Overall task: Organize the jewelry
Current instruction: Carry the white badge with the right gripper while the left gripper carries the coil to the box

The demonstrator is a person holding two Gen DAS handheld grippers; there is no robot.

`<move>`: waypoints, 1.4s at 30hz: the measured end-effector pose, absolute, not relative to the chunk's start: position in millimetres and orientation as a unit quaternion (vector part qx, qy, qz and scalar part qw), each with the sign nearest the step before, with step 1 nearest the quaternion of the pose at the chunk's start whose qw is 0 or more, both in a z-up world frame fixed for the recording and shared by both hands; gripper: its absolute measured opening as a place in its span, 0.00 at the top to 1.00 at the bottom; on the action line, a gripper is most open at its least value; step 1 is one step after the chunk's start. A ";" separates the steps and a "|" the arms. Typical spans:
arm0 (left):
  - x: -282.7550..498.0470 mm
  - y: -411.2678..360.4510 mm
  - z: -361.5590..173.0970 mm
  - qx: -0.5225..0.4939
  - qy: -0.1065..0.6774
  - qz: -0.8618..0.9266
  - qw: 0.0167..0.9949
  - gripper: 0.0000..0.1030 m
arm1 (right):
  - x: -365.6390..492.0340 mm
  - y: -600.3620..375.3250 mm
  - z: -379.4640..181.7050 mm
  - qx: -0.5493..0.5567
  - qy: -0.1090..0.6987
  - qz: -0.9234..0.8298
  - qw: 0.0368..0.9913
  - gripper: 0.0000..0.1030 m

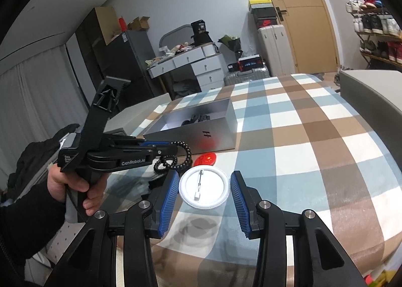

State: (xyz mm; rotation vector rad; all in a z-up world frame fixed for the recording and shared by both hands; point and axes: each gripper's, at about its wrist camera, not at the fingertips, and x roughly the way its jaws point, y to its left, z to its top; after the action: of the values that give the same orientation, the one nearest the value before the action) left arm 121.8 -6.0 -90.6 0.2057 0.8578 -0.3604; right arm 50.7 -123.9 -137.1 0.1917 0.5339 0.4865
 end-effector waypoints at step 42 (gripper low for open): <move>184.9 64.9 -66.8 -0.055 0.379 -0.134 0.914 0.95 | 222.0 -64.9 -83.8 0.115 0.272 0.298 0.908 0.59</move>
State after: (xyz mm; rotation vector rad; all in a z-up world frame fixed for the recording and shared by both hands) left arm 184.9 64.9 -66.8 -0.1137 0.7815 -0.2750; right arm 222.0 -64.9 -83.8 0.2384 0.5606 0.6149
